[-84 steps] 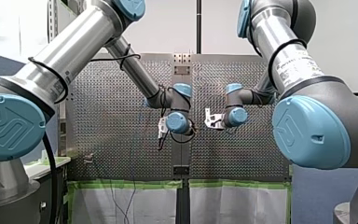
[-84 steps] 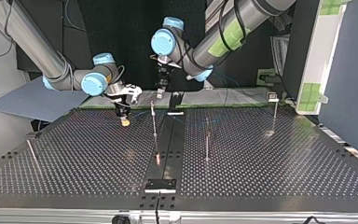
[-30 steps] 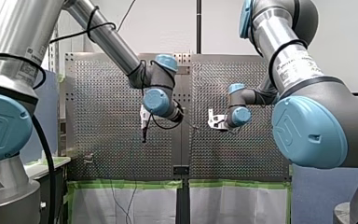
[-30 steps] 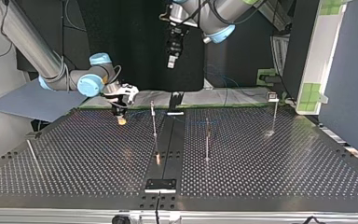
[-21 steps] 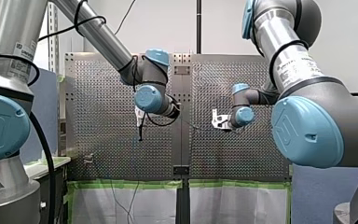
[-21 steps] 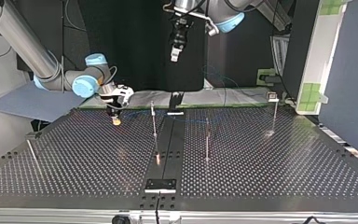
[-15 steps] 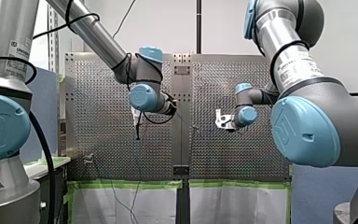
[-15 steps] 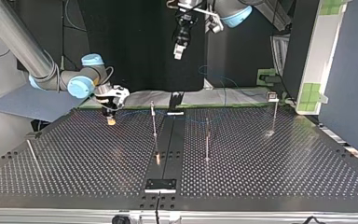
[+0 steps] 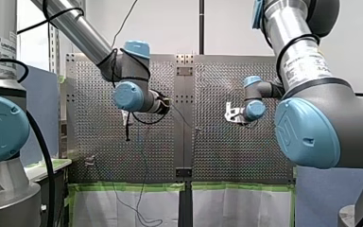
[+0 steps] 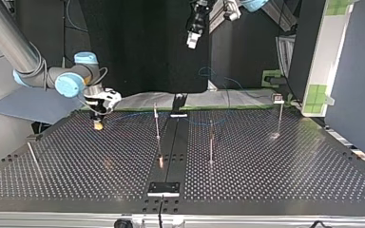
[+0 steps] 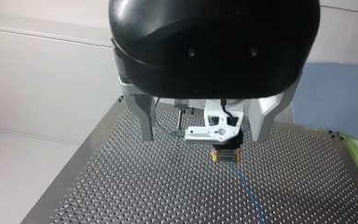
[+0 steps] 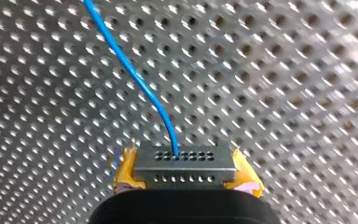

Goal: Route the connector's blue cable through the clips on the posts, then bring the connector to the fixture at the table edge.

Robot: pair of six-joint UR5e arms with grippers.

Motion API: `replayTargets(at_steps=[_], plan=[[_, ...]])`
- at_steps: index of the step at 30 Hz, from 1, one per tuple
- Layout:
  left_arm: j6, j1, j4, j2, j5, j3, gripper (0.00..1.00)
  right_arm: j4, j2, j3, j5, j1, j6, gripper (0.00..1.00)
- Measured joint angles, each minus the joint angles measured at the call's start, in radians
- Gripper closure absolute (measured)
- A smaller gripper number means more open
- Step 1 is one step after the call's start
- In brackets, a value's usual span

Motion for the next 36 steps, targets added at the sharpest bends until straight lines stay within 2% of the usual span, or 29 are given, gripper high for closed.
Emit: replayTargets(at_steps=[6, 10, 17, 23, 27, 32, 36], plan=[[-0.005, -0.001, 0.000, 0.050, 0.001, -0.050, 0.01, -0.008, -0.048, 0.014, 0.031, 0.000, 0.033, 0.98], [0.002, -0.001, -0.001, 0.050, -0.007, -0.088, 0.01, -0.004, -0.080, 0.014, 0.034, -0.003, 0.043, 0.98], [0.010, -0.002, 0.001, 0.012, -0.021, -0.127, 0.01, -0.005, -0.148, 0.014, 0.035, -0.016, 0.046, 0.98], [0.004, -0.001, 0.000, 0.047, -0.019, -0.129, 0.01, -0.006, -0.207, 0.014, 0.043, -0.029, 0.048, 0.98], [-0.007, -0.001, -0.002, 0.077, -0.017, -0.130, 0.01, 0.006, -0.240, 0.012, 0.066, -0.047, 0.054, 0.98], [-0.005, -0.001, -0.002, 0.111, -0.020, -0.130, 0.01, 0.043, -0.284, 0.012, 0.101, -0.069, 0.055, 0.98], [0.008, -0.001, 0.000, 0.100, -0.023, -0.128, 0.01, 0.068, -0.318, 0.012, 0.129, -0.082, 0.051, 0.98]])
